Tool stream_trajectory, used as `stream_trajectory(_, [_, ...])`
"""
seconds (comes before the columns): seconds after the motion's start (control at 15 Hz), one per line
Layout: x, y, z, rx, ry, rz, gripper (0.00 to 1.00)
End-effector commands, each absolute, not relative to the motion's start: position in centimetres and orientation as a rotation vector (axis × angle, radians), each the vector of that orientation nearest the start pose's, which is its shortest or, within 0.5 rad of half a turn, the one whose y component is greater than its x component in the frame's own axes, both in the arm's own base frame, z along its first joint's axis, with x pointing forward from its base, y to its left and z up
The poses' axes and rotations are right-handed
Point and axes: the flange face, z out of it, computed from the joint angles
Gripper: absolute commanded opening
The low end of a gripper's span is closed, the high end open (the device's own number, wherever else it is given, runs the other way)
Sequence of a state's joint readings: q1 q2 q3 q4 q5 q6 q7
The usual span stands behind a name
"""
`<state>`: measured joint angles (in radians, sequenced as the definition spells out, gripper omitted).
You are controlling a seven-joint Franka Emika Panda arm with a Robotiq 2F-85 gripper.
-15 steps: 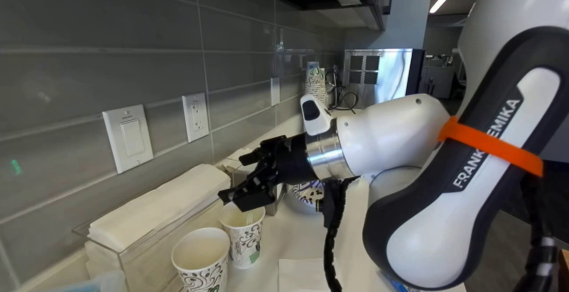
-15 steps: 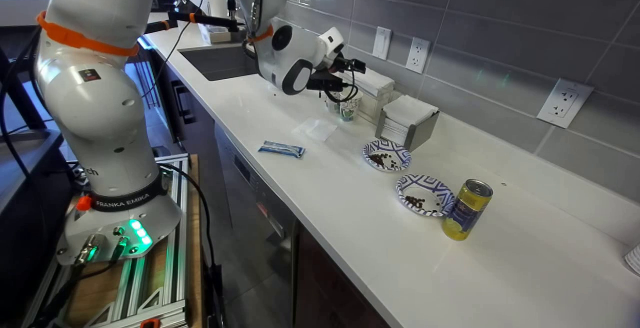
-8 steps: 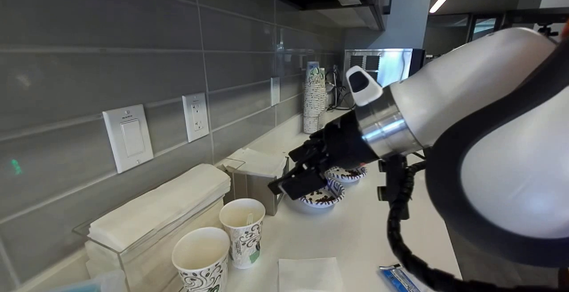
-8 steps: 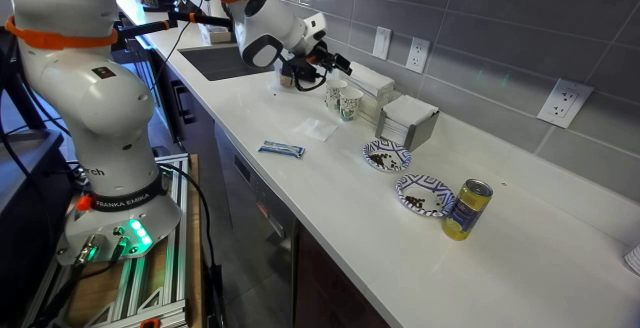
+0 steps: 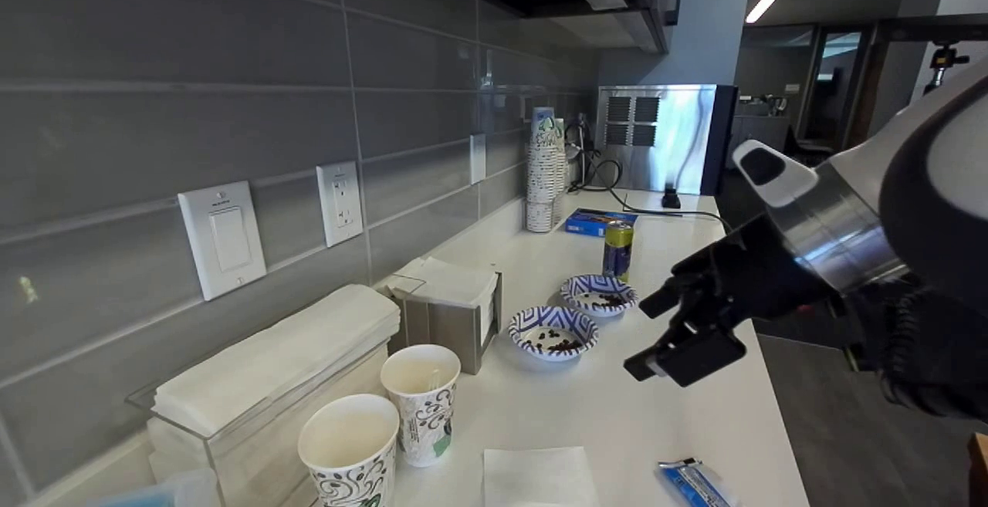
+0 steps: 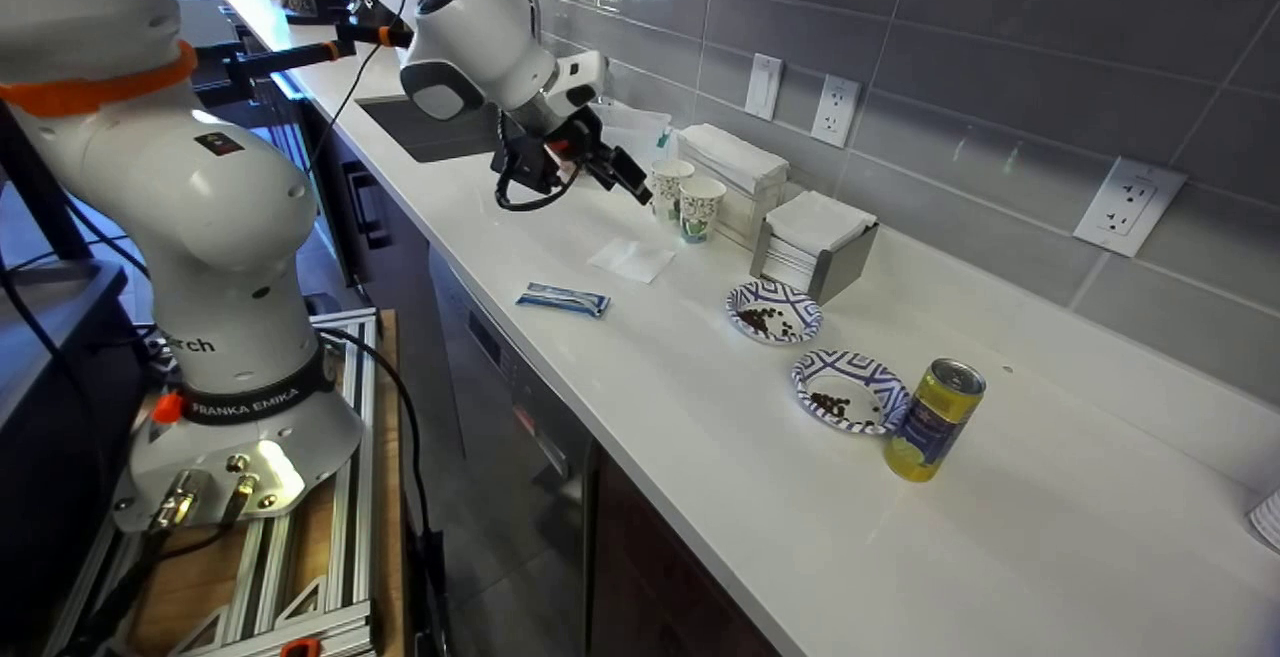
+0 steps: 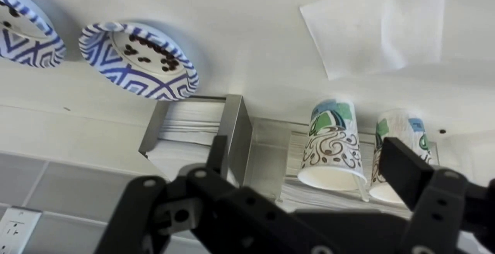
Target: Put the plastic spoon into the paper cup on the right
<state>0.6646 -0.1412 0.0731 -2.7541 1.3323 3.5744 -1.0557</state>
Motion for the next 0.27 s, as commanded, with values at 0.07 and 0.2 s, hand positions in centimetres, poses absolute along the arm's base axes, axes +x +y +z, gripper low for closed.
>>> stream_trajectory(0.07, [33.5, 14.8, 33.8, -2.944, -0.512, -1.170, 1.00])
stream_trajectory(0.2, [33.3, 15.0, 34.4, -2.932, -0.513, -1.184, 1.00])
